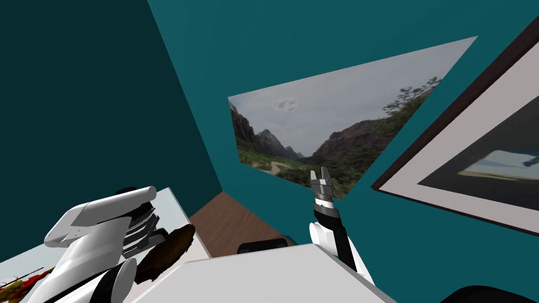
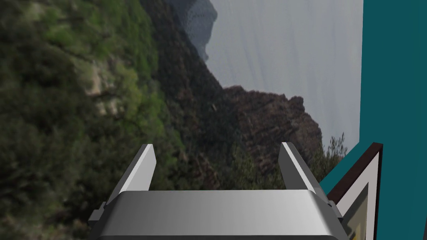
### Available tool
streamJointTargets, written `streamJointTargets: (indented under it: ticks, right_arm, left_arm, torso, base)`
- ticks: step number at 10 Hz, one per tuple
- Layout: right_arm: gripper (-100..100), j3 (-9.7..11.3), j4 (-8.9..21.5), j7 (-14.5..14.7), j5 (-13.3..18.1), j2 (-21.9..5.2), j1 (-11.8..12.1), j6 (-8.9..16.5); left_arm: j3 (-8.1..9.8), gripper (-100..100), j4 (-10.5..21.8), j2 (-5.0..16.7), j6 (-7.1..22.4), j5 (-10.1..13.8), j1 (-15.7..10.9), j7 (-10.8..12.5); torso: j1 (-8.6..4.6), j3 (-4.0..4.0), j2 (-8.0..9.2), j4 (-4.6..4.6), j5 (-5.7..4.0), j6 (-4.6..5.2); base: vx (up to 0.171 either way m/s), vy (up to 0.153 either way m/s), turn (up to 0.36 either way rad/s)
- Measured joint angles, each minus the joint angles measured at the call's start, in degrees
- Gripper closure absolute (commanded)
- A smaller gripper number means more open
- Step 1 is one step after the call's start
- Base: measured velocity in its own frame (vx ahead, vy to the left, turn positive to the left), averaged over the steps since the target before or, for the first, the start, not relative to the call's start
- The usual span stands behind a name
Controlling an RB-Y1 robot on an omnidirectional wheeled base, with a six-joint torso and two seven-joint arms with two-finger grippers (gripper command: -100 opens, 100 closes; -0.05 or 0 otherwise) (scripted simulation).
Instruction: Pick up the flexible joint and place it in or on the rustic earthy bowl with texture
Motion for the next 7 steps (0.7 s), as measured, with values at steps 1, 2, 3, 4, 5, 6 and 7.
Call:
streamJointTargets:
  ticks: [1,2,3,4,5,6,7]
  right_arm:
    - [0,0.00,0.00,0.00,0.00,0.00,0.00,0.00]
    - [0,-0.02,0.02,0.01,-0.01,0.01,0.04,0.00]
    - [0,-0.02,0.01,0.01,0.00,0.01,0.03,0.00]
    - [0,-0.02,0.01,0.01,0.00,0.01,0.03,0.00]
    - [0,-0.02,0.01,0.01,0.00,0.01,0.03,0.00]
    - [0,-0.02,0.01,0.01,0.00,0.01,0.03,0.00]
    - [0,-0.02,0.01,0.01,0.00,0.01,0.03,0.00]
  left_arm:
    - [0.31,100,0.09,0.40,0.80,-0.02,0.14,0.07]
    - [0.36,-100,0.11,0.46,0.98,-0.03,0.18,0.09]
    - [0.35,-100,0.11,0.45,0.96,-0.03,0.18,0.09]
    - [0.35,-100,0.11,0.45,0.96,-0.03,0.18,0.09]
    - [0.35,-100,0.11,0.45,0.96,-0.03,0.18,0.09]
    - [0.35,-100,0.11,0.45,0.96,-0.03,0.18,0.09]
    - [0.35,0,0.11,0.45,0.96,-0.03,0.18,0.09]
  torso:
    - [-0.03,0.01,0.03,0.00,0.01,-0.02]
    - [-0.06,0.01,0.02,0.01,0.03,-0.03]
    - [-0.08,0.01,0.03,0.01,0.02,-0.02]
    - [-0.09,0.02,0.03,0.01,0.02,-0.02]
    - [-0.10,0.02,0.04,0.01,0.02,-0.02]
    - [-0.10,0.02,0.04,0.01,0.02,-0.02]
    - [-0.10,0.02,0.04,0.01,0.02,-0.02]
  base:
    - [0.012,0.009,0.005]
    - [0.000,0.000,0.000]
    - [0.000,0.000,0.000]
    - [0.000,0.000,0.000]
    - [0.000,0.000,0.000]
    - [0.000,0.000,0.000]
    - [0.000,0.000,0.000]
